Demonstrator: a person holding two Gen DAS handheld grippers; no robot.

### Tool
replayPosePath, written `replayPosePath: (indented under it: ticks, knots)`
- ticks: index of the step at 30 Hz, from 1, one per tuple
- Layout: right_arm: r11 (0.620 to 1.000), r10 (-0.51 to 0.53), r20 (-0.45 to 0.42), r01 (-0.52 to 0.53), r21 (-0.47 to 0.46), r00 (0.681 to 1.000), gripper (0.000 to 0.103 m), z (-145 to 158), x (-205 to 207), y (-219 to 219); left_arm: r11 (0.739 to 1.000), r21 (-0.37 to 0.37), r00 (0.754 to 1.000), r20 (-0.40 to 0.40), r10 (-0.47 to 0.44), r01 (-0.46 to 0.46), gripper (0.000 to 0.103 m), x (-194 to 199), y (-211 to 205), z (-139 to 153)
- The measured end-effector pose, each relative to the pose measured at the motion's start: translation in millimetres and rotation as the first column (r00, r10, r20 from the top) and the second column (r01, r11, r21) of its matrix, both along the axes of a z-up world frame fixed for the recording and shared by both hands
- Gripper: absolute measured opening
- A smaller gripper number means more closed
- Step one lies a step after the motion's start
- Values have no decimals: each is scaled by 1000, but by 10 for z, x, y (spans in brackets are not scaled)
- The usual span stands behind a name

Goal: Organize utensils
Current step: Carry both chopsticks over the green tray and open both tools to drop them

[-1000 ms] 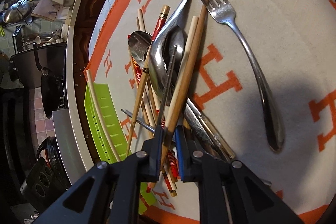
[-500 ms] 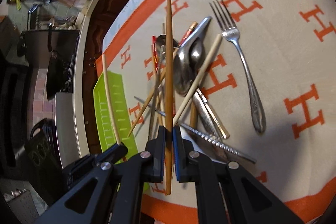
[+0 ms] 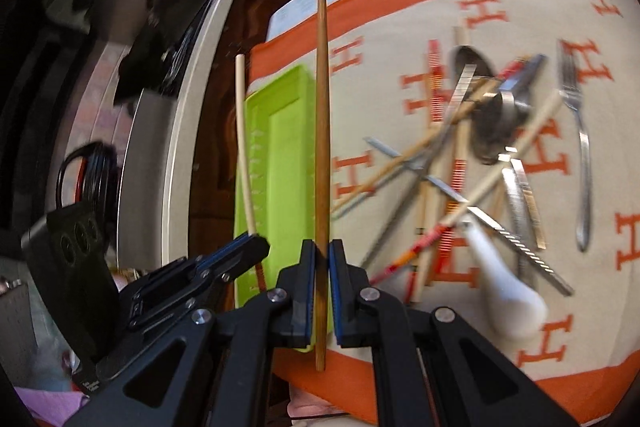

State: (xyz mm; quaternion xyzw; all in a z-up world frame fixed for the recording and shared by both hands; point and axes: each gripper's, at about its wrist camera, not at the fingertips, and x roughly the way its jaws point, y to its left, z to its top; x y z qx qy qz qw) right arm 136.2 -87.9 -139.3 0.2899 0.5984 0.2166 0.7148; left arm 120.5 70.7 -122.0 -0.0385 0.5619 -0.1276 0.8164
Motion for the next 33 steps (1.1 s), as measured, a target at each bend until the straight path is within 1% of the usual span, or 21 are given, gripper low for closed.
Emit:
replayPosePath:
  ticks: [3, 6, 10, 14, 18, 20, 22, 23, 25, 27, 29, 33]
  knots:
    - [998, 65, 9, -65, -27, 998, 6, 23, 78, 273, 997, 30, 998, 12, 67, -67, 3, -5, 204, -35]
    - [992, 110, 6, -110, -57, 994, 6, -15, 153, 501, 988, 74, 990, 26, 136, -137, 3, 0, 399, -121]
    - [983, 161, -11, -162, -92, 987, 7, -120, 255, 762, 976, 93, 981, 20, 194, -195, 3, -11, 588, -261]
    - [968, 206, -27, -207, -142, 978, 7, -193, 273, 968, 966, 129, 975, 21, 223, -224, 3, -19, 670, -386]
    - [960, 221, -41, -225, -170, 974, 8, -238, 245, 1018, 963, 154, 975, 25, 220, -221, 5, -40, 668, -444]
    - [961, 218, -47, -223, -164, 975, 8, -255, 236, 998, 962, 155, 975, 21, 223, -224, 11, -37, 682, -467]
    - [964, 208, -51, -214, -160, 977, 9, -265, 217, 944, 959, 156, 971, 17, 238, -237, 30, -45, 689, -468]
    - [965, 202, -51, -208, -159, 978, 10, -265, 214, 918, 957, 157, 970, 18, 244, -244, 34, -50, 697, -467]
    - [969, 190, -48, -195, -154, 981, 16, -249, 199, 890, 960, 132, 969, 16, 247, -246, 40, -73, 708, -443]
    - [971, 182, -35, -185, -151, 983, 18, -228, 164, 855, 961, 120, 968, 23, 249, -250, 42, -102, 712, -405]
    - [970, 177, -12, -176, -168, 984, 18, -181, 130, 841, 961, 122, 968, 41, 246, -250, 44, -133, 690, -351]
    - [964, 169, 79, -148, -223, 982, 19, -21, 12, 759, 967, 110, 971, 104, 217, -229, 44, -211, 591, -189]
